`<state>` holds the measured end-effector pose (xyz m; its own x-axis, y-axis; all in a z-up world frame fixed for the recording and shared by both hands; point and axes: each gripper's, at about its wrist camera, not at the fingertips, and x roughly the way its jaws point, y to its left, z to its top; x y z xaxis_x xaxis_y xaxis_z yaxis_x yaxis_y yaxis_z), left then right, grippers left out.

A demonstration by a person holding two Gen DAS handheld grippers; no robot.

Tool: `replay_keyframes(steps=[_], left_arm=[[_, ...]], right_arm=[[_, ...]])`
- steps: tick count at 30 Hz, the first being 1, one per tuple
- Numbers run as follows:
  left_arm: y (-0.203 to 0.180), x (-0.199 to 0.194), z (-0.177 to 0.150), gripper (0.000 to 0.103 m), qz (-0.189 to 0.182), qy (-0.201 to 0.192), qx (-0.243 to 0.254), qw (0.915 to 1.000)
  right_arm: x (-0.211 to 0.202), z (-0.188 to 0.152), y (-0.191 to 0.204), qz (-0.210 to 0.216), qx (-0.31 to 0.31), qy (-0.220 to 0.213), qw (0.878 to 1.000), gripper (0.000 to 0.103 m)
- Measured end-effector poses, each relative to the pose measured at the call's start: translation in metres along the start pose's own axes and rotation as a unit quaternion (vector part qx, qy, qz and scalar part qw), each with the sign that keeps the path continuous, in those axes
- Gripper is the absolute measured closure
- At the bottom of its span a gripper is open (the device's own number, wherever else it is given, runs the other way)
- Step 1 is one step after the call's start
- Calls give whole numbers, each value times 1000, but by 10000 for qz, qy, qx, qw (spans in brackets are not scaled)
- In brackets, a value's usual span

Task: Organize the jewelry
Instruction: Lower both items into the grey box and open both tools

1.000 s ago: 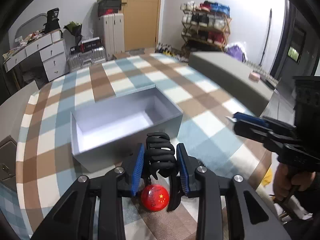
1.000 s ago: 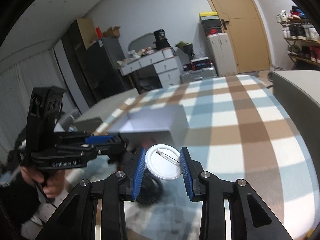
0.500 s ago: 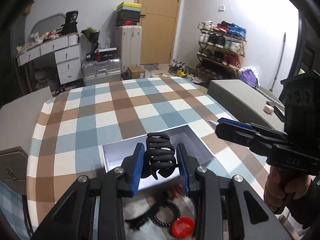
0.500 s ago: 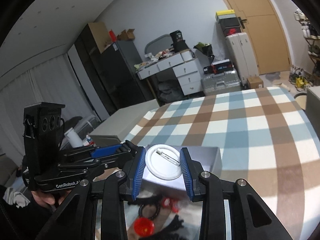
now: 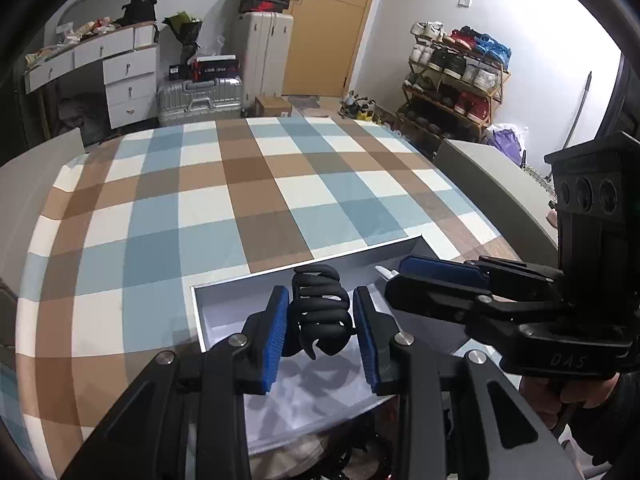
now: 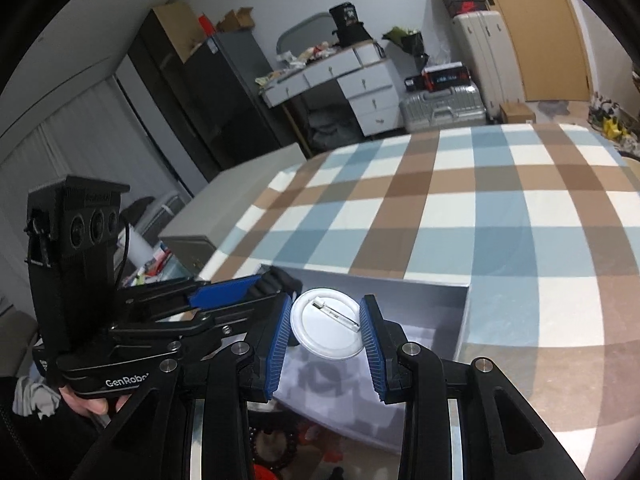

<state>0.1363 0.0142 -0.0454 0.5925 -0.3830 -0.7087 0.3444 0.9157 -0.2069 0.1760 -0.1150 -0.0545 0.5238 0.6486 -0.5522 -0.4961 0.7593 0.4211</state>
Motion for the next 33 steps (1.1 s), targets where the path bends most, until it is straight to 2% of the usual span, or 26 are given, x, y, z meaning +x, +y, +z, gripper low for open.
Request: replay_keyframes(steps=[9, 10, 12, 14, 16, 23, 25, 27, 28, 33], left_arm=[[7, 14, 1, 74, 5, 273, -172, 9995], [7, 15, 1, 69, 30, 341, -165, 9993], [7, 12, -2, 60, 74, 315, -167, 9993], [6, 4, -4, 57, -42, 194, -145, 9997], [5, -2, -4, 54, 37, 85, -140, 9999], [5, -26, -12, 53, 305, -136, -306, 9990], [3, -31, -14, 53, 347, -180, -338, 9987], [2, -34, -15, 52, 438, -231, -366, 9981], [2, -36, -16, 52, 494, -259, -369, 9978], [-3, -49, -21, 51, 614, -396, -440, 9964]], right_arm=[[9, 2, -15, -121, 396, 149, 9990, 67], [7, 2, -15, -84, 416, 122, 9990, 65], [1, 1, -15, -20, 454, 31, 9990, 50], [-7, 1, -15, -7, 485, -127, 9987, 46], [-16, 2, -16, 24, 542, -254, 9982, 46], [-51, -6, -7, -119, 454, -665, 9967, 34], [-61, -9, -2, -285, 368, -788, 9958, 30], [-71, -12, 3, -596, 248, -932, 9936, 19], [-76, -14, 7, -723, 163, -1027, 9919, 17], [-100, -18, 20, -801, -50, -1346, 9877, 10]])
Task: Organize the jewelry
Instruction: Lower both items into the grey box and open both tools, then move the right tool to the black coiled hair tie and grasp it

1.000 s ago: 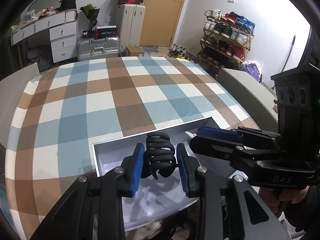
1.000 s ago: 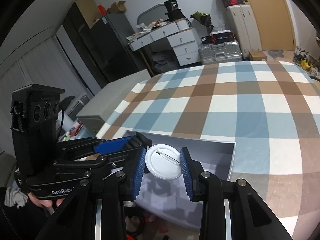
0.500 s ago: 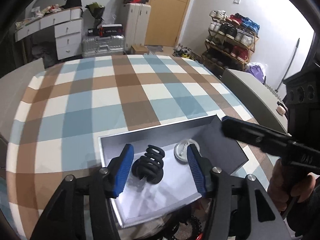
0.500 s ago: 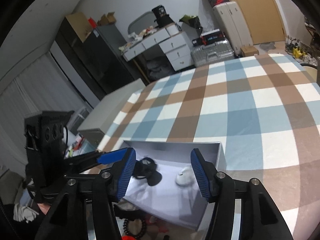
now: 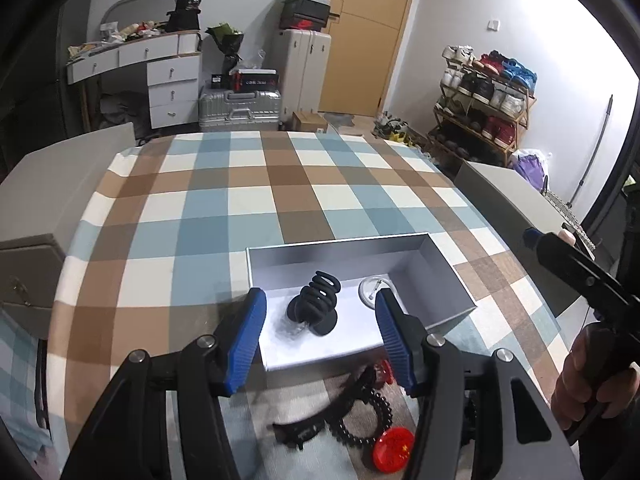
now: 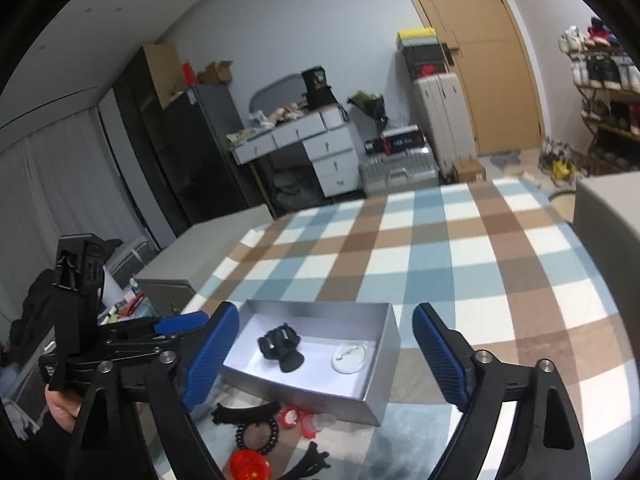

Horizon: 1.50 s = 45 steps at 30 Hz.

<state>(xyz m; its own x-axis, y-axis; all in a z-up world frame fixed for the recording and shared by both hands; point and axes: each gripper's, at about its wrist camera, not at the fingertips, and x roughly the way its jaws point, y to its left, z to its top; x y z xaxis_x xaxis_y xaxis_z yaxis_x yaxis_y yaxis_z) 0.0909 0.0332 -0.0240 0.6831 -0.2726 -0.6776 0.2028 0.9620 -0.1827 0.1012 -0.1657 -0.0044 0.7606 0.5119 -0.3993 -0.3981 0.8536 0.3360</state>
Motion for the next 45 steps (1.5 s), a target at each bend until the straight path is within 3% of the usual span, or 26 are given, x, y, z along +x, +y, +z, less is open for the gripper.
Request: replay_keyframes(steps=[5, 8, 12, 17, 20, 24, 31, 34, 40, 43, 45], left_arm=[[-4, -17, -5, 44, 183, -288, -53, 9994], [-5, -26, -10, 42, 240, -448, -111, 9986], [-12, -30, -19, 20, 242, -541, -56, 9982], [-15, -28, -36, 18, 286, -581, 57, 9979], [-14, -28, -51, 7, 207, -546, -132, 9982], [-19, -29, -68, 7, 237, -485, -160, 9984], [-18, -32, -89, 7, 250, -253, -307, 9989], [-16, -33, -96, 7, 241, -141, -391, 9988], [-14, -32, -103, 7, 251, -46, -389, 9989], [-12, -31, -104, 7, 259, 2, -436, 9987], [-11, -31, -105, 7, 246, 22, -462, 9986]], right_arm=[[-20, -1, 12, -97, -239, -304, 9992, 0], [-33, -6, 17, -285, -342, -558, 9975, 0], [-44, -13, 17, -201, -343, -523, 9978, 0], [-50, -40, 12, -165, -490, -231, 9984, 0], [-49, -59, 8, -186, -567, 57, 9982, 0], [-49, -83, 0, -122, -451, 299, 9985, 0], [-27, -110, -9, 205, -93, 1111, 9935, 0], [-19, -116, -13, 108, -125, 1378, 9903, 2], [-15, -130, 3, 82, -920, 1694, 9812, 7], [-7, -134, 11, -104, -1353, 1809, 9741, 17], [-6, -135, 14, -172, -1549, 1832, 9707, 32]])
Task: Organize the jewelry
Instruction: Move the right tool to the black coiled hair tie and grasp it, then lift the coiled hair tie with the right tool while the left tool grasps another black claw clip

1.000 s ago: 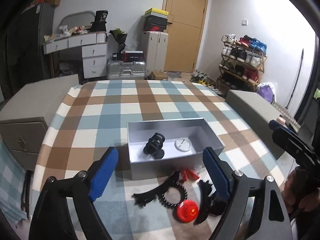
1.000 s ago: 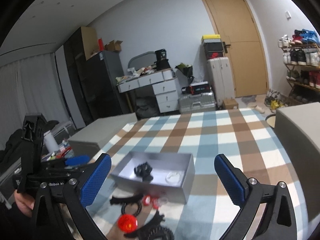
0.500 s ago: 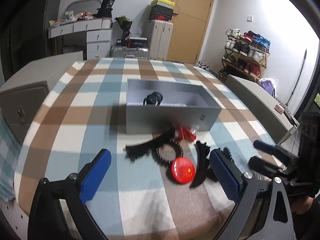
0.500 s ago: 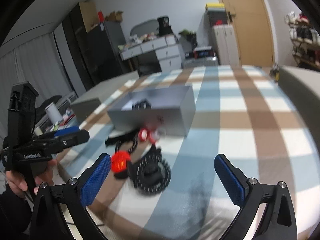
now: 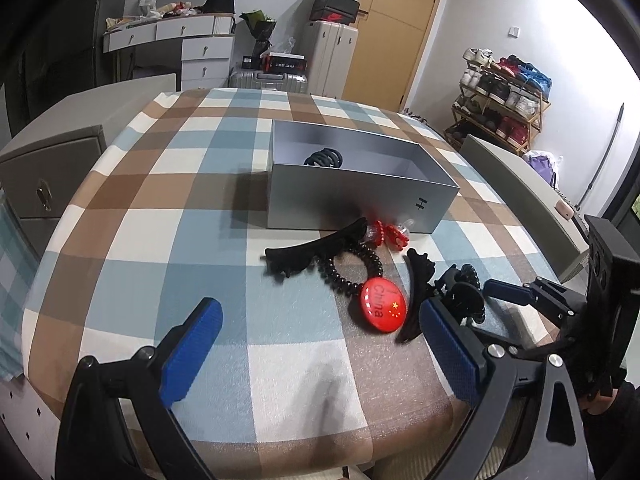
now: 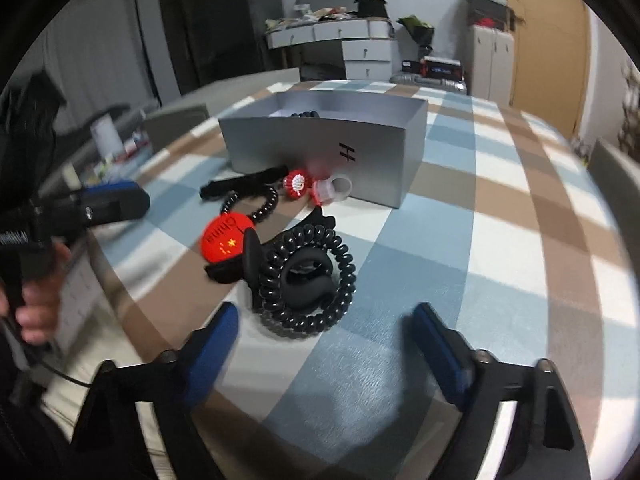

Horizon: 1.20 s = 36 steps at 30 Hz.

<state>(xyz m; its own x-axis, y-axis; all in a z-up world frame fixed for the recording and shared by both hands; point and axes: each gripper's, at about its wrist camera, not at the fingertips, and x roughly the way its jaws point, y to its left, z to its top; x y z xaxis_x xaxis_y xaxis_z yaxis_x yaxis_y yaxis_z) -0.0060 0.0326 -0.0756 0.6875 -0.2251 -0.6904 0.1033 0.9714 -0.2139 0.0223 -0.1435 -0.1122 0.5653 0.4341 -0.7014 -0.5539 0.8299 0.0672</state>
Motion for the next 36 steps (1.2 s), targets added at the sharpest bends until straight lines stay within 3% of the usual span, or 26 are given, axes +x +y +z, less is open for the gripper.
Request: replay_keyframes(steps=[1, 3, 6, 10, 12, 22, 36], left_arm=[[0, 0, 0, 7, 6, 4, 2, 10000], [0, 0, -1, 7, 41, 8, 9, 10000], [0, 3, -1, 7, 50, 63, -19, 10000], [-1, 7, -1, 7, 37, 172, -33, 9998], [-4, 6, -1, 7, 42, 179, 6, 9998], [-21, 9, 0, 7, -19, 297, 311, 9991], [-70, 25, 5, 7, -533, 701, 1074, 9903]], right_arm=[[0, 0, 1, -10, -56, 12, 10000, 36], [-2, -2, 5, -97, -159, -17, 9998, 59], [-5, -6, 11, -261, -314, -101, 9991, 75], [-10, -10, 14, -254, -374, -287, 9986, 82], [-15, -9, 13, -181, -330, -402, 9985, 93], [-34, -11, -1, 176, 182, -717, 9971, 95], [-58, -12, -32, 345, 935, -1131, 9886, 94]])
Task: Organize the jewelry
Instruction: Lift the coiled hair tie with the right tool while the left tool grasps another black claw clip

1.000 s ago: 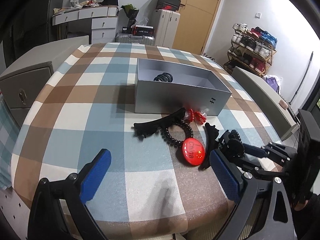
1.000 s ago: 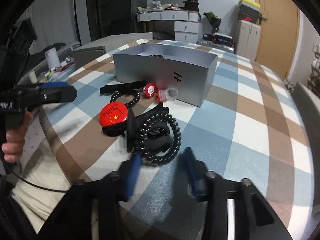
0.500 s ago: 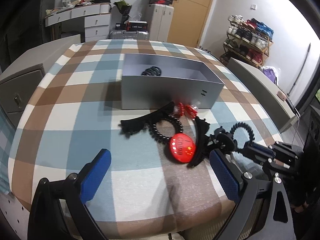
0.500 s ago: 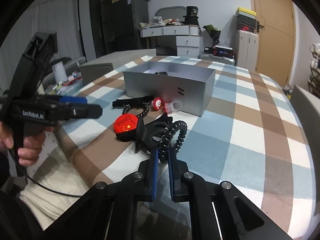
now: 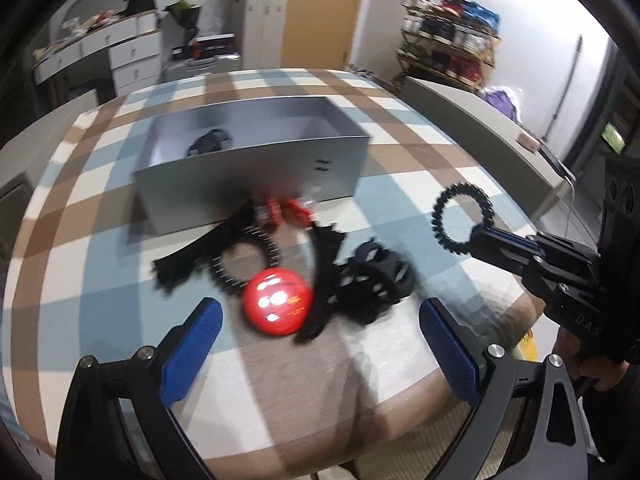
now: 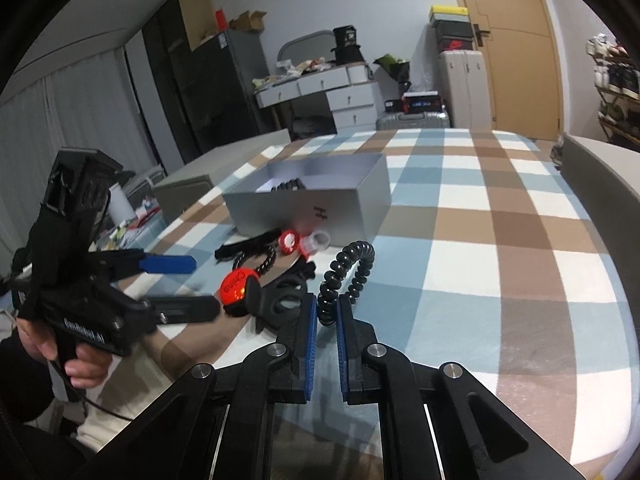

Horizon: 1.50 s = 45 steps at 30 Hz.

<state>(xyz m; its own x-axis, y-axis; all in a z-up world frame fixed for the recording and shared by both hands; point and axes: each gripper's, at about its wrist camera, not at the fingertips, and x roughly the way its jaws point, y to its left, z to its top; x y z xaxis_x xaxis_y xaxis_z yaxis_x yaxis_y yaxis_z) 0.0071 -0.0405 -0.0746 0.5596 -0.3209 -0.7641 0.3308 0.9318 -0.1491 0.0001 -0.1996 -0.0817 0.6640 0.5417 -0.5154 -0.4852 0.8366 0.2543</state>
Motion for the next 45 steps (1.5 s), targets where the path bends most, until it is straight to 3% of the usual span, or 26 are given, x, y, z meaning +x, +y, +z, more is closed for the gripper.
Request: replay_keyframes(steps=[12, 22, 32, 45], left_arm=[[-25, 22, 13, 8, 85, 216, 545, 9982], [-45, 30, 8, 60, 288, 387, 1197, 9916], [-47, 25, 13, 60, 139, 382, 1134, 9927], [-34, -2, 29, 60, 28, -161, 763, 9969]], right_arm=[[-11, 0, -20, -53, 331, -201, 9992, 94], [-8, -5, -27, -84, 401, -187, 9990, 94], [-11, -5, -33, -74, 535, -228, 9983, 94], [-11, 1, -30, -49, 577, -240, 9980, 94]])
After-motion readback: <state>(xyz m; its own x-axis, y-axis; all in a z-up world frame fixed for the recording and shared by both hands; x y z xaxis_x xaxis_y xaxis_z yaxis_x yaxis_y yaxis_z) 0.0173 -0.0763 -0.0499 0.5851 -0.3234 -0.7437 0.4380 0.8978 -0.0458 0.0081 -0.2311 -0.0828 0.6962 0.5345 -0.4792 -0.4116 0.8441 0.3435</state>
